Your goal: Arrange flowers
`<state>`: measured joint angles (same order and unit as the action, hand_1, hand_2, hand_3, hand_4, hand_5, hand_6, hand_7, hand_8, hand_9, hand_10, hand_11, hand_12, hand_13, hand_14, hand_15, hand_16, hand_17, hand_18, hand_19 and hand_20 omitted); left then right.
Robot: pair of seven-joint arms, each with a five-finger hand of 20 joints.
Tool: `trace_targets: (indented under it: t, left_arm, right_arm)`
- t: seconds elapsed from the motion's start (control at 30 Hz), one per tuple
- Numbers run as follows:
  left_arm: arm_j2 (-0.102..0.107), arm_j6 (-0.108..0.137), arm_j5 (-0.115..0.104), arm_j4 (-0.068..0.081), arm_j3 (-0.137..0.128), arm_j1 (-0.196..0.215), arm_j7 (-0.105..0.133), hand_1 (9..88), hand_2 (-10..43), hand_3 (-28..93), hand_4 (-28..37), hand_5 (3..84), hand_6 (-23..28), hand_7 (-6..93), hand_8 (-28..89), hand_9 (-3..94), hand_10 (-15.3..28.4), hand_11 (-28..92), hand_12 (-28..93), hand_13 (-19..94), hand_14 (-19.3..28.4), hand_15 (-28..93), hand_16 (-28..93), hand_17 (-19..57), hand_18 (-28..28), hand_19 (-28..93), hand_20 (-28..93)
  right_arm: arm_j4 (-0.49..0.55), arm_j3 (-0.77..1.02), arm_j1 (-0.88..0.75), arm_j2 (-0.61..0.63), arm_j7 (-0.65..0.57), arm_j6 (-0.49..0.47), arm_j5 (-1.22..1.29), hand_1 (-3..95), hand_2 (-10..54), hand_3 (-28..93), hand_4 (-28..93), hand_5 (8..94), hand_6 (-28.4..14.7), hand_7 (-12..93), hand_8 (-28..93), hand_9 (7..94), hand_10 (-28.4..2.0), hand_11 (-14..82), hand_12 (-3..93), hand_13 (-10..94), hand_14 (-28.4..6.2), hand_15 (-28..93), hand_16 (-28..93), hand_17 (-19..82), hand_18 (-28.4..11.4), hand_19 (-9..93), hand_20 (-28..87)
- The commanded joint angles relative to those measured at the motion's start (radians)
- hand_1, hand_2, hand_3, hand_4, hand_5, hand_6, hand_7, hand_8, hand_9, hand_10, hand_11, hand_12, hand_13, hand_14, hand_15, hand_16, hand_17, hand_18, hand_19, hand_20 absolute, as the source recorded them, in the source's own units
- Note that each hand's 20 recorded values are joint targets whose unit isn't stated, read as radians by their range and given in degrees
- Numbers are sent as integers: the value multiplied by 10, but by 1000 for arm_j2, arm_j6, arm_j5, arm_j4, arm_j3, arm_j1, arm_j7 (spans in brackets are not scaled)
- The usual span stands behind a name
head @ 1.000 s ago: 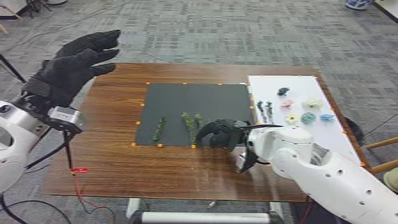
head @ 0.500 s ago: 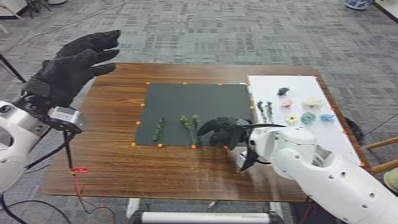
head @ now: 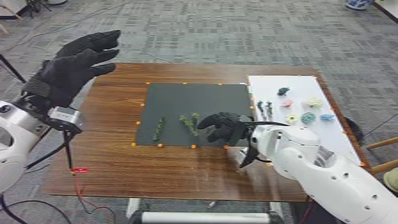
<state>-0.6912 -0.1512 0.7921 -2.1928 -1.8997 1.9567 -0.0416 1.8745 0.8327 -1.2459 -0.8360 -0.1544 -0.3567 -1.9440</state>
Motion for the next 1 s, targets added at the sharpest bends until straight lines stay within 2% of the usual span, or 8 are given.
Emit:
trace_targets:
  t: [0.03,0.33,0.63,0.73,0.8,0.87,0.93,1.0]
  left_arm:
    - [-7,1,-5,-3,-11,10,-3,251,-90,630,-283,192,14,196,-87,116,77,201,191,31,106,368,-56,-125,190,323,108]
    - [-7,-1,-5,0,-4,2,-4,250,-90,633,-283,191,14,197,-88,116,78,202,190,31,105,367,-55,-126,190,324,108]
    - [-10,2,-5,1,-6,6,-6,251,-90,631,-283,192,14,196,-88,115,77,201,191,31,106,368,-56,-126,190,324,108]
    - [-13,2,-4,-3,-14,17,-4,251,-90,630,-283,192,14,197,-88,115,77,200,191,31,105,368,-56,-126,190,324,108]
    - [-13,-1,-4,-1,-7,10,-6,251,-90,630,-283,192,14,196,-88,116,77,200,191,31,105,367,-56,-126,190,324,107]
    - [-16,-3,-2,0,-4,9,-5,252,-89,629,-283,191,14,198,-88,116,79,201,191,31,105,368,-56,-126,190,324,107]
    - [-22,-1,0,3,2,9,-6,252,-90,631,-283,192,14,197,-88,116,78,200,191,31,105,369,-55,-126,190,324,107]
    - [-31,1,-4,4,3,17,-11,252,-90,631,-283,192,14,196,-88,116,77,200,191,31,105,368,-56,-126,190,324,107]
  right_arm:
    - [16,-41,10,-14,-15,11,-88,170,-19,857,-238,396,-63,115,-104,733,-136,673,387,721,-130,868,390,295,-216,766,424]
    - [21,-64,4,-39,-10,32,-57,155,-69,837,-270,375,-116,87,-88,712,-131,669,380,717,-121,868,391,296,-210,767,421]
    - [52,-5,-28,-8,-56,78,-90,149,-63,840,-279,370,-126,74,-79,713,-129,668,371,717,-119,868,388,296,-210,767,421]
    - [77,30,-46,16,-76,98,-111,148,-58,841,-277,372,-125,73,-78,718,-129,667,370,720,-118,868,386,299,-210,769,421]
    - [96,58,-70,47,-101,147,-137,152,-56,842,-275,384,-119,77,-77,718,-129,666,370,719,-119,868,386,298,-210,769,421]
    - [115,113,-119,76,-147,213,-125,164,-45,849,-268,412,-84,98,-79,711,-130,661,373,716,-117,863,387,297,-209,767,420]
    - [126,178,-196,102,-202,327,-145,178,-39,861,-259,431,-70,120,-87,698,-130,649,382,708,-116,846,386,291,-207,762,419]
    - [121,225,-268,124,-285,497,-133,201,-36,873,-258,475,-36,175,-104,665,-131,586,375,659,-112,810,376,280,-203,753,421]
